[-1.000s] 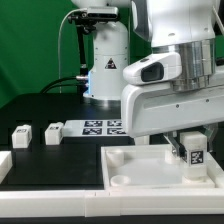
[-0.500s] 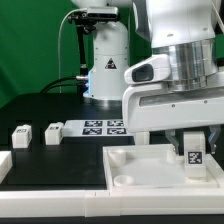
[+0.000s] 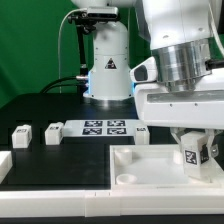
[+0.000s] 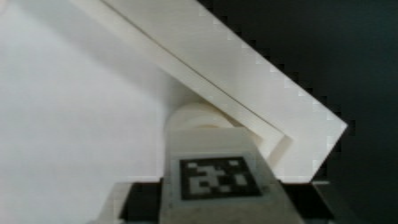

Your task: Assemble one leg

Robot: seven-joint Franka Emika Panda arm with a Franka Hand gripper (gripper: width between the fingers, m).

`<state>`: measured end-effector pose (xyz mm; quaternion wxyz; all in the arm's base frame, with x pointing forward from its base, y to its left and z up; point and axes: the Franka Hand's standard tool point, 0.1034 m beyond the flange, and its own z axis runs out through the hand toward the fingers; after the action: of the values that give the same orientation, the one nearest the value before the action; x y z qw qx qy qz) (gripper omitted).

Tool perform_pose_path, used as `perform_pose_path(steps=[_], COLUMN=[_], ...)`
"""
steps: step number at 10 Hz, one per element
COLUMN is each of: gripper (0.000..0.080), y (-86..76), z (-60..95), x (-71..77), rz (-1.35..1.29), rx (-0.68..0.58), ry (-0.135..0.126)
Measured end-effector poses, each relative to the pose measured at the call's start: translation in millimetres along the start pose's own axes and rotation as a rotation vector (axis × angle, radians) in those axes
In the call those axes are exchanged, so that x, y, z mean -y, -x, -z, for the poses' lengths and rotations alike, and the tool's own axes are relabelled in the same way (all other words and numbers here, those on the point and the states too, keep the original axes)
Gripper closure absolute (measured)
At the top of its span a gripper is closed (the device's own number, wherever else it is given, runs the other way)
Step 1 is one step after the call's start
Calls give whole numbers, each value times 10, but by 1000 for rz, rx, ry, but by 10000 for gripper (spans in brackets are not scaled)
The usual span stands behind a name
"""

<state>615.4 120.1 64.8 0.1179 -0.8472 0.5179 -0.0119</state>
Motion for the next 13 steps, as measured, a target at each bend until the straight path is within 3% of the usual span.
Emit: perform_pose_path(steps=[2,3,4,5,7,9,11,13], gripper=[509,509,428,428,190,162,152,151], y=[45,48,49,50,52,61,89,42], z=[-13,-14,-16,-17,-19,-12,-43,-76], x=[9,9,8,7,7,26,41,47], rz=[-317,-317,-286,-247,-166,154,532,814], rx=[10,10,10,10,10,4,11,-6], ry=[-5,-4,-4,-4,-4,-4,38,48])
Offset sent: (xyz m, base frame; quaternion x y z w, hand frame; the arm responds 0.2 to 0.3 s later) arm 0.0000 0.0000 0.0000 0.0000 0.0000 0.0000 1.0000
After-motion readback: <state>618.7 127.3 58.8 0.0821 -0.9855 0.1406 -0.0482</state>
